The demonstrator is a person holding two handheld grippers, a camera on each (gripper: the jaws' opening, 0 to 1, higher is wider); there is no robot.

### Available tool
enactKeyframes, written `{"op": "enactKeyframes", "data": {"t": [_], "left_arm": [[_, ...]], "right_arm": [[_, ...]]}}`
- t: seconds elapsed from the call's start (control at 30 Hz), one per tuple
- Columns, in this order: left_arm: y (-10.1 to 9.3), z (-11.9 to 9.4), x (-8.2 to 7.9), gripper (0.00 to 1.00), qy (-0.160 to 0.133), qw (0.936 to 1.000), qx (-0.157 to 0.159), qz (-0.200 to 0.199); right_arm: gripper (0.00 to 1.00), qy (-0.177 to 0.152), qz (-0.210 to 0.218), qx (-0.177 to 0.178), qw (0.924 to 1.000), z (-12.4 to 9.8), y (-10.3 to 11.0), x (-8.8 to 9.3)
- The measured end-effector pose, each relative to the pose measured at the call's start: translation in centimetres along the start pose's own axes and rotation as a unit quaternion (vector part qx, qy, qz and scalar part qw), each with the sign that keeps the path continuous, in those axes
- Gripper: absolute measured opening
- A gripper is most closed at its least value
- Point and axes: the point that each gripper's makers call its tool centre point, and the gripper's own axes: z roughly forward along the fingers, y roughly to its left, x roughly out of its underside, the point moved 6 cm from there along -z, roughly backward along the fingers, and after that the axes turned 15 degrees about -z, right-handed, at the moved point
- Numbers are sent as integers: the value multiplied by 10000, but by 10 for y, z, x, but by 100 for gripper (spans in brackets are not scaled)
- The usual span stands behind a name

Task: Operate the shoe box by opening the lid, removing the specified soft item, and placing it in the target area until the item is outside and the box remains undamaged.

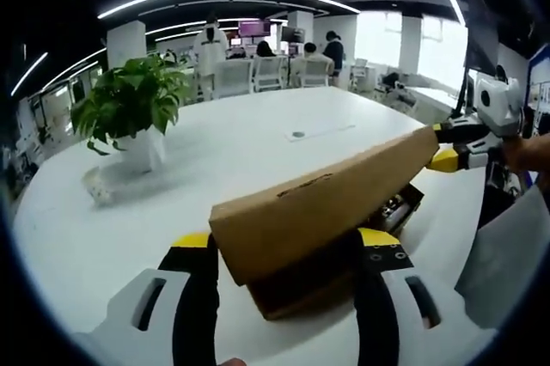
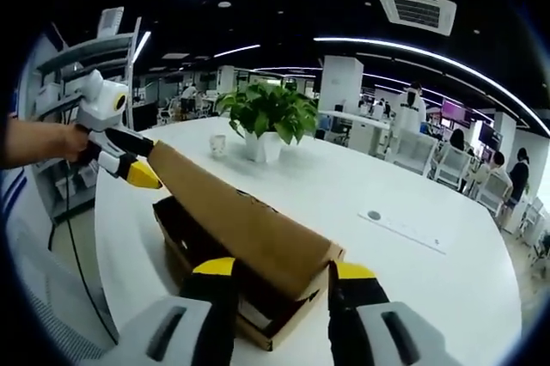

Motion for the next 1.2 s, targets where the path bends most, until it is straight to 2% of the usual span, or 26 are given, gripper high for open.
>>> {"op": "enactKeyframes", "data": {"t": [0.37,0.83,1.1,1.2], "left_arm": [[8,3,-9,54,-172,9998,-104,6],[14,6,-28,40,-467,9984,-303,-17],[19,9,-37,32,-557,9976,-408,12],[20,12,-41,32,-569,9975,-415,-3]], "right_arm": [[31,-61,-36,124,9999,2,-10,-6],[18,-147,-231,372,9989,8,-32,-15],[11,-220,-192,494,9984,11,-43,-18],[8,-247,-191,542,9980,12,-47,-19]]}}
